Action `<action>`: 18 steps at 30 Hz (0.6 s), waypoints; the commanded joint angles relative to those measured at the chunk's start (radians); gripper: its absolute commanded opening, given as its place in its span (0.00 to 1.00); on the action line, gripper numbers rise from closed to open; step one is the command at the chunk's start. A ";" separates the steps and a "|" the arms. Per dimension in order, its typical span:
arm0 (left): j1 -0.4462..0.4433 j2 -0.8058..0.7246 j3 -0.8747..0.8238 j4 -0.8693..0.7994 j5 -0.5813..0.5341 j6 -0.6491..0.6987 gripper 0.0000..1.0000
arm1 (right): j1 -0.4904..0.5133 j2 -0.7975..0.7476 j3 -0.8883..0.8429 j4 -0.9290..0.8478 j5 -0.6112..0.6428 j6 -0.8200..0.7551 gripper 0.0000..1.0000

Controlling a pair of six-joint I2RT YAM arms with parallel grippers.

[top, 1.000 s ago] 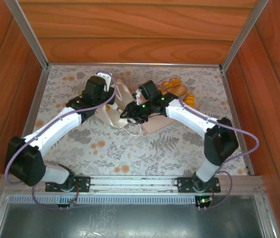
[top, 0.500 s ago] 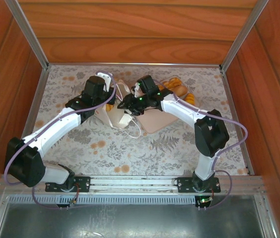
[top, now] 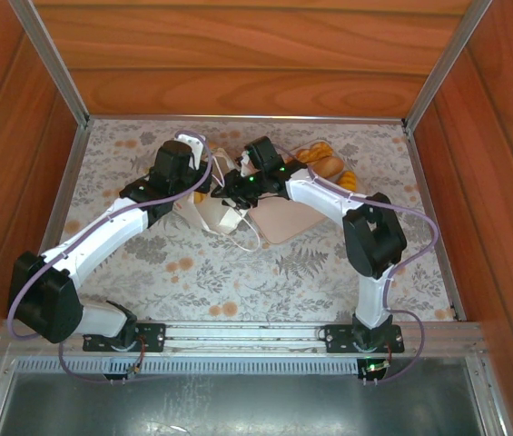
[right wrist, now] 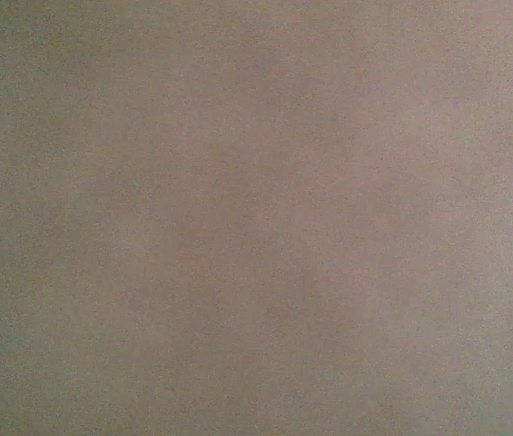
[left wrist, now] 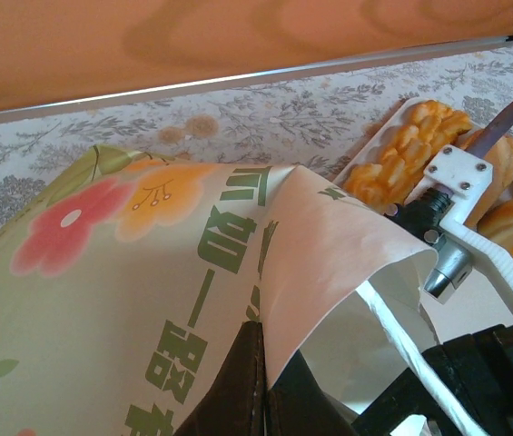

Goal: Take the fake bread out of the paper bag

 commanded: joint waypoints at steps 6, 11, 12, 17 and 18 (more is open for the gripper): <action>0.006 -0.019 -0.010 0.043 -0.008 -0.025 0.00 | -0.007 -0.036 0.004 0.002 -0.017 -0.038 0.30; 0.006 -0.013 -0.007 0.038 -0.036 -0.042 0.00 | 0.000 -0.104 -0.038 -0.019 -0.005 -0.077 0.25; 0.006 -0.012 -0.005 0.037 -0.045 -0.045 0.00 | 0.003 -0.119 -0.042 -0.038 0.003 -0.091 0.24; 0.007 -0.008 0.011 0.017 -0.110 -0.075 0.00 | 0.024 -0.195 -0.056 -0.141 0.042 -0.150 0.23; 0.008 -0.007 0.018 0.008 -0.128 -0.084 0.00 | 0.029 -0.212 -0.056 -0.168 0.052 -0.164 0.23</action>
